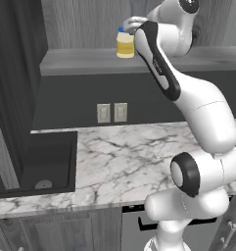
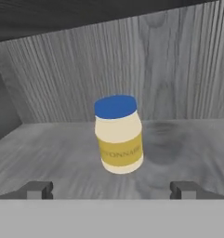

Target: Move the mayonnaise and condiment bottle from the cabinet to the dining counter.

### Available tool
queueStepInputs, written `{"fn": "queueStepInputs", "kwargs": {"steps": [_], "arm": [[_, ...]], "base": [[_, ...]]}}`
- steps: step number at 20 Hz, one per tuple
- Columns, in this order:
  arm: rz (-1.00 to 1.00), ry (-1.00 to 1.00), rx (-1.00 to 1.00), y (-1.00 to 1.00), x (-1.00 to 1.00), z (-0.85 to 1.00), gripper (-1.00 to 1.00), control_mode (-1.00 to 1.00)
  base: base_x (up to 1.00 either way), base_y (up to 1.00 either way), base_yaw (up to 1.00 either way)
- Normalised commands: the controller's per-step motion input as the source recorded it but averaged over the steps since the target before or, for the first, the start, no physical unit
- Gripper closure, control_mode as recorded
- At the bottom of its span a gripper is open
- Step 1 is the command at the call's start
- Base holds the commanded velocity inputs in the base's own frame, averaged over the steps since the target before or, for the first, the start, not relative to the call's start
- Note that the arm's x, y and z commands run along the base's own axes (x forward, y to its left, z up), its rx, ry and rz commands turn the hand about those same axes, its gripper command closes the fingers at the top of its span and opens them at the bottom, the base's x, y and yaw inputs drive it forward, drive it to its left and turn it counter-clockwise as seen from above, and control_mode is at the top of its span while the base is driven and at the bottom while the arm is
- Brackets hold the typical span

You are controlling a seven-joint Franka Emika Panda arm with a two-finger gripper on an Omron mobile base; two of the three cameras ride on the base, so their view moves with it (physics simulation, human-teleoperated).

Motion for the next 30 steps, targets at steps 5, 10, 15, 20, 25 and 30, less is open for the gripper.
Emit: {"fn": "queueStepInputs", "kwargs": {"steps": [5,10,15,20,25,30], "arm": [[0.02,0.08,-0.06,0.03,0.17,-0.10,-1.00,-1.00],[0.03,0.00,-0.16,0.01,0.22,-0.05,-1.00,-1.00],[0.01,0.00,-0.10,0.01,0.19,-0.06,-1.00,-1.00],[0.00,0.00,-0.01,0.07,0.33,-0.02,-1.00,-1.00],[0.00,0.00,0.00,0.08,0.31,-0.04,-1.00,-1.00],[0.00,0.00,0.02,0.03,0.29,-0.03,-1.00,-1.00]], "base": [[0.00,0.00,0.00],[0.00,0.00,0.00],[0.00,0.00,0.00],[0.00,0.00,0.00],[0.00,0.00,0.00],[0.00,0.00,0.00]]}}
